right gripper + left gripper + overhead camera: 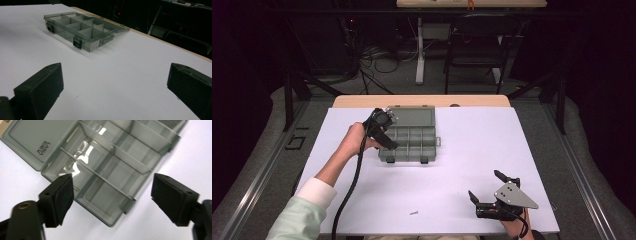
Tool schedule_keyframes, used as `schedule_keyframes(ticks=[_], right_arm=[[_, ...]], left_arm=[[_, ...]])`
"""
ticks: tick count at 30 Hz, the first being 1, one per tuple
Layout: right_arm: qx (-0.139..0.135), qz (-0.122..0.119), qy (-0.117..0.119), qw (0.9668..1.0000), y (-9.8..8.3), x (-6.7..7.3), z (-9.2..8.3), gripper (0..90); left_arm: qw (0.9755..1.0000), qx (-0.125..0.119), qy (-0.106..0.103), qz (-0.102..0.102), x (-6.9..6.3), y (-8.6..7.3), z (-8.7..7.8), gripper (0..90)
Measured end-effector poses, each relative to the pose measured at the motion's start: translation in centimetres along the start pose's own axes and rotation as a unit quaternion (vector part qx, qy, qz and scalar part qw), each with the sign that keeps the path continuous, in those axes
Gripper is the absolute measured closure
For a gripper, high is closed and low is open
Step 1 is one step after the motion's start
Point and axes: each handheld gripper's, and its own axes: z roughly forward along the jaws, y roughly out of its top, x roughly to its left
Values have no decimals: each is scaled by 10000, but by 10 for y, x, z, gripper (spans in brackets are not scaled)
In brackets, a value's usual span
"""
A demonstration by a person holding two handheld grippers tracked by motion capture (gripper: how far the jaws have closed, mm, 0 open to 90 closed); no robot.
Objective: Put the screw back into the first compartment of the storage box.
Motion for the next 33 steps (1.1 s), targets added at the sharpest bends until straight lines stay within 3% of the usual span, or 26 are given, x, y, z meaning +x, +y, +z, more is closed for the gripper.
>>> schedule_keyframes(ticks=[7,11,12,33], right_arm=[[4,7,-12,10000,0,0,0,0],[229,-7,100,9997,1,0,-3,0],[21,26,7,10000,0,1,1,0],[123,-12,40,9999,1,1,-1,0]], left_arm=[[9998,-56,-46,209,-22,-11,-9,138],[9995,-99,-94,302,-33,-16,-12,113],[9994,-93,-91,311,-35,-17,-12,108],[9970,9,-361,685,-90,-39,-6,25]])
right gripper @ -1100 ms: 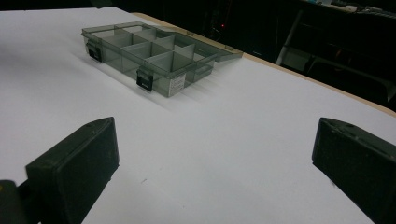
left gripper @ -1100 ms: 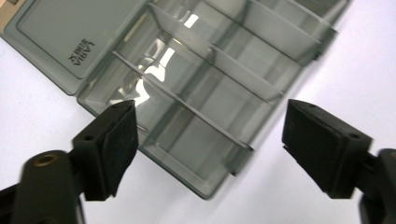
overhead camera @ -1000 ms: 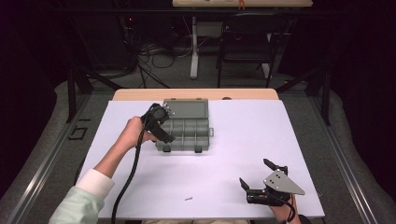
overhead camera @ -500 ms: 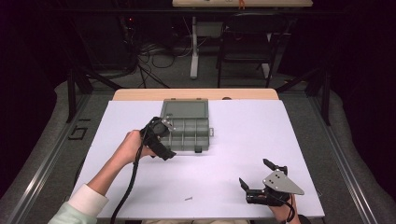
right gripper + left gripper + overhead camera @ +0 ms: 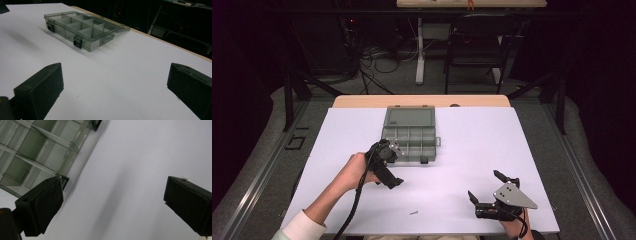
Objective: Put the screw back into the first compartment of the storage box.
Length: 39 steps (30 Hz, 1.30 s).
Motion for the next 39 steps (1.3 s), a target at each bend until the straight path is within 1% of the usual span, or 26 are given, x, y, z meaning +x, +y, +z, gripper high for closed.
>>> schedule_keyframes(ticks=[2,4,7,8,9,10,11,12,14,17,20,21,24,25,28,29,32,35,37,38,39], right_arm=[[13,4,2,10000,0,0,0,0],[4,1,-6,10000,0,0,0,0],[6,1,-3,10000,0,0,0,0],[2,2,-1,10000,0,0,0,0],[6,2,2,10000,0,0,0,0],[4,-1,0,10000,0,0,0,0],[5,0,-3,10000,0,0,0,0],[7,-2,-2,10000,0,0,0,0],[8,1,2,10000,0,0,0,0],[7,-3,-2,10000,0,0,0,0],[9,-4,0,10000,0,0,0,0],[8,-2,1,10000,0,0,0,0],[5,-4,2,10000,0,0,0,0],[7,-5,-2,10000,0,0,0,0],[8,-8,2,10000,0,0,0,0],[9,-15,3,10000,0,0,0,0],[3,-13,4,10000,0,0,0,0],[5,-20,5,10000,0,0,0,0],[9,-24,7,10000,0,0,0,0],[7,-20,3,10000,0,0,0,0],[4,-16,7,10000,0,0,0,0]], left_arm=[[10000,11,-21,76,-6,0,1,23],[9999,13,-57,106,-12,-1,2,16],[9998,34,-54,207,-21,-1,4,5],[9997,31,-90,212,-23,-1,5,3],[9996,39,-102,268,-26,-2,6,3],[9996,45,-122,254,-29,-2,7,3],[9994,64,-137,309,-31,-2,8,1],[9994,69,-169,297,-34,-2,9,1],[9992,117,-157,340,-38,-2,11,1],[9991,89,-215,363,-44,-2,14,1],[9987,63,-237,439,-48,-2,17,0],[9988,67,-238,423,-50,-2,19,0],[9982,149,-276,518,-54,-1,24,0],[9982,157,-311,489,-57,-2,27,0],[9976,184,-370,562,-60,-2,33,7],[9972,174,-440,573,-61,-2,35,25],[9965,196,-518,621,-65,-2,41,99],[9958,264,-572,659,-70,-3,47,203],[9951,287,-627,701,-73,-3,50,298],[9946,308,-665,734,-74,-3,52,340],[9933,340,-715,842,-75,-2,52,383]])
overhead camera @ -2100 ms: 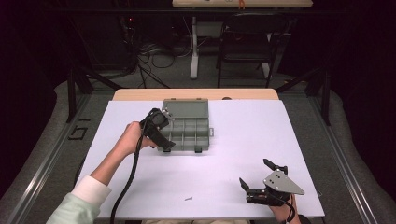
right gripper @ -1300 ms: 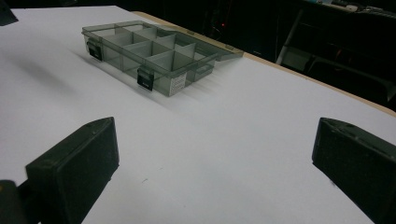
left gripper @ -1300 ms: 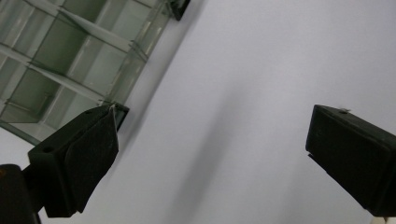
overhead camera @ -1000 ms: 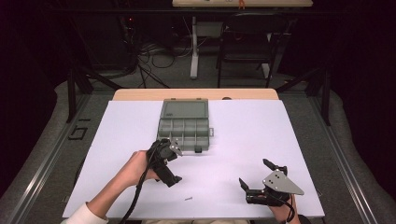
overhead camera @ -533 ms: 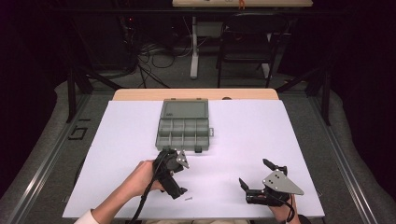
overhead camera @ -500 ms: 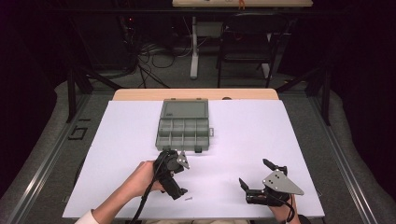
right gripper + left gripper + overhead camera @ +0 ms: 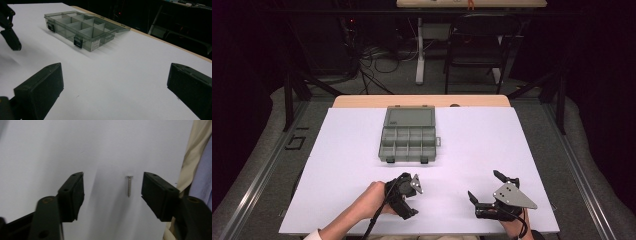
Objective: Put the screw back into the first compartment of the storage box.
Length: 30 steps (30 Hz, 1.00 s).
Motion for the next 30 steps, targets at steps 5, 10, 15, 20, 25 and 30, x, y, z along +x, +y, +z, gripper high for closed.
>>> schedule_keyframes(ticks=[5,10,15,20,25,30], right_arm=[[1,-3,-2,10000,0,0,0,0],[9,4,0,10000,0,0,0,0],[23,14,11,10000,0,0,0,0],[51,6,-9,10000,0,0,0,0],[9,4,-23,10000,0,0,0,0],[39,3,-28,10000,0,0,0,0]], left_arm=[[9999,47,-101,88,-2,1,4,542],[9994,153,-216,226,-5,2,8,649],[9991,215,-253,273,-7,3,12,714],[9988,315,-35,386,-12,4,15,771],[9988,323,-70,358,-9,4,14,844],[9993,222,-180,254,-5,1,13,878]])
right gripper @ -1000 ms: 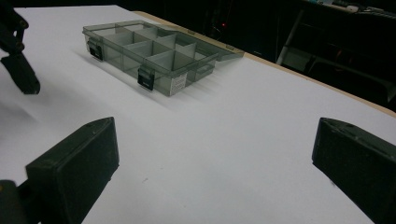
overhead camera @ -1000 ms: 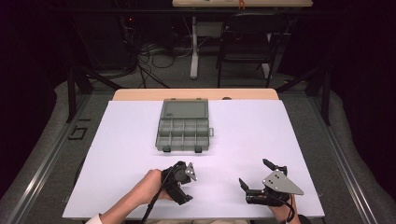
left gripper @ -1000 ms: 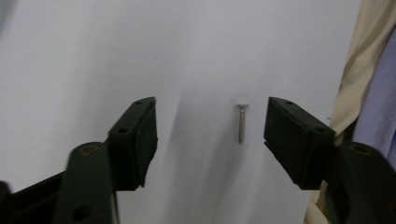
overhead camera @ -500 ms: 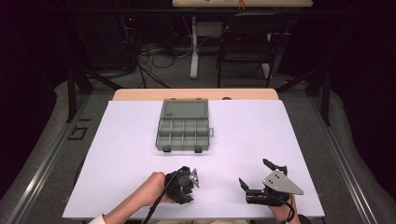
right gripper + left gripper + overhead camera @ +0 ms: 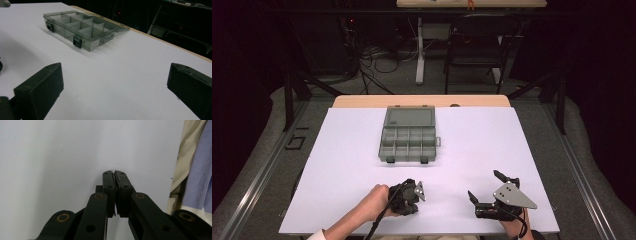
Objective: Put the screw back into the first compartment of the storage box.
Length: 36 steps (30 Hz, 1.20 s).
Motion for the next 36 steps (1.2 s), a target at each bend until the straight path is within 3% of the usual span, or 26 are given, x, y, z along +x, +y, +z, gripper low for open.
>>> schedule_keyframes(ticks=[5,14,18,24,36], right_arm=[[-25,2,-4,10000,0,0,0,0],[-34,-1,-2,10000,0,0,0,0],[-56,2,-11,10000,0,0,0,0],[-26,1,-5,10000,0,0,0,0],[-23,-4,-5,10000,0,0,0,0]], left_arm=[[10000,-35,10,15,1,1,-2,879],[9998,-153,120,-86,10,1,-20,878],[9997,-169,93,-181,21,-3,-27,878],[9986,-312,177,-379,34,-6,-39,878],[9962,-367,356,-701,64,-13,-64,878]])
